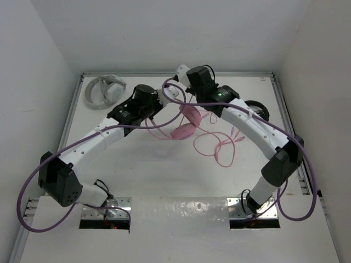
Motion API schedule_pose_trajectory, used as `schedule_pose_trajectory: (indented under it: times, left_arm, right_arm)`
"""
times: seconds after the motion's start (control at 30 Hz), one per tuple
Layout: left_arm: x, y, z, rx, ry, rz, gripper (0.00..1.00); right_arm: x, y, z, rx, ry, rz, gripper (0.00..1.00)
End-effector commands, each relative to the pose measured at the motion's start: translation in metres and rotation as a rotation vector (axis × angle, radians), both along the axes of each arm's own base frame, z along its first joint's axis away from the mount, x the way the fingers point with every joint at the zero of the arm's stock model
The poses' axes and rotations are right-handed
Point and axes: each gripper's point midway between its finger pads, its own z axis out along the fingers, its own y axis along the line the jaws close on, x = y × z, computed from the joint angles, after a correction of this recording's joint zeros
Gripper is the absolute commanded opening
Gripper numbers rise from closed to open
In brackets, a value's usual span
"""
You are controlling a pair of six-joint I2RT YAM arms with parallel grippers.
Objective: Wrap the headphones
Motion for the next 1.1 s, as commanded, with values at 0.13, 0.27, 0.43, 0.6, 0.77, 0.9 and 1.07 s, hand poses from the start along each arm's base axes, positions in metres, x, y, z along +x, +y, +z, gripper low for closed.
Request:
schedule_pose_trajectory:
  times: [0.13,0.27,0.43,0.6,0.77,0.9,1.07]
  left_arm:
    - [-0.07,-0.034,0.016,-0.082,0.215,-0.306,0.0]
    - [-0.092,-0.049,0.03,-0.171,0.286,-0.386,0.0]
    - [-0.097,-0.053,0.051,-0.249,0.306,-0.363,0.0]
    - [-0.107,-0.067,0.086,-0.391,0.36,-0.395,0.0]
    - [-0.076,-0.043,0.161,-0.578,0.318,-0.293,0.0]
    - [-0.045,-0.013,0.218,-0.663,0.181,-0.194,0.0]
    - [-0.04,-0.01,0.27,-0.747,0.078,-0.175,0.0]
  right_arm:
    - [0.049,0.004,0.072,0.336,-0.318,0.293,0.13]
    - [0.051,0.017,0.034,0.368,-0.217,0.409,0.22]
    - [0.032,0.04,-0.031,0.469,-0.037,0.498,0.35]
    - [0.0,0.066,-0.087,0.643,0.13,0.572,0.49]
    - [-0.01,0.042,-0.123,0.736,0.141,0.429,0.81]
    - [0.004,0.002,-0.125,0.856,0.11,0.298,0.96]
    - [0.005,-0.016,-0.144,0.875,0.136,0.298,0.99]
